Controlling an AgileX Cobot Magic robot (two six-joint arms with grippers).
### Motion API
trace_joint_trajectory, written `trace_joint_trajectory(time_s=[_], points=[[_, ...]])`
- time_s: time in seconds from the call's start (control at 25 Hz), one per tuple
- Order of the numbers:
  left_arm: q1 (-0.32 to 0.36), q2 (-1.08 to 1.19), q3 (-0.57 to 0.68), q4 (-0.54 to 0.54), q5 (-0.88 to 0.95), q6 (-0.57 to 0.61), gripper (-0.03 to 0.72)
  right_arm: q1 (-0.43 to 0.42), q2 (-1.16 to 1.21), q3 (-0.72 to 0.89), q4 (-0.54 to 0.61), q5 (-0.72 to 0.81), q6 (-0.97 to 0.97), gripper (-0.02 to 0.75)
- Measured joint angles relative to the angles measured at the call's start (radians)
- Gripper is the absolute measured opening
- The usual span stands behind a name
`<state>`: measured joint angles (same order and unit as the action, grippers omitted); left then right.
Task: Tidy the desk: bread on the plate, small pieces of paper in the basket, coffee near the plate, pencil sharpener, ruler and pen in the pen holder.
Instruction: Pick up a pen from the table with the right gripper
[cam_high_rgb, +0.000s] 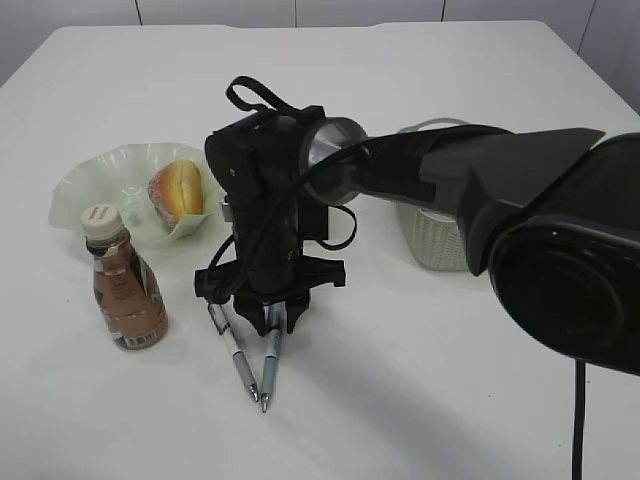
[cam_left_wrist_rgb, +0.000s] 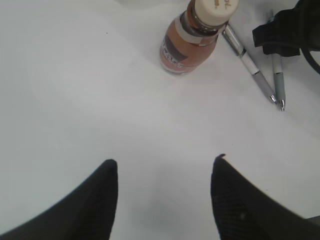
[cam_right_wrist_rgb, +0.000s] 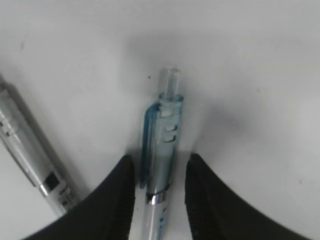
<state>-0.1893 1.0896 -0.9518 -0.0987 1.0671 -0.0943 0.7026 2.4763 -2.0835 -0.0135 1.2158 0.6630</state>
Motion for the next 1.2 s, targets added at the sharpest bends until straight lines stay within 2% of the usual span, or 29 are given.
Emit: trace_joint_trajectory(time_s=[0.56,0.64,0.76,0.84,1.2], points=[[0.0,0.0,0.0,0.0,-0.016,0.0,0.433,-0.002,0.009,-0.01,0.028,0.002,-0.022,0.245],[0.0,0.0,0.0,0.0,-0.016,0.0,0.433,-0.002,0.009,-0.01,0.029,0.002,-0.024,0.223],[0.0,0.0,0.0,0.0,-0.016,0.0,0.433,-0.002,0.009,-0.01,0.029,0.002,-0.025,0.124],[0.0,0.0,0.0,0.0,-0.016,0.0,0.433,-0.002,0.009,-0.01,0.029,0.002,-0.025,0.097],[0.0,0.0,0.0,0.0,-0.032,0.0,0.433,-0.011,-0.01,-0.008,0.039,0.002,-0.126,0.088]])
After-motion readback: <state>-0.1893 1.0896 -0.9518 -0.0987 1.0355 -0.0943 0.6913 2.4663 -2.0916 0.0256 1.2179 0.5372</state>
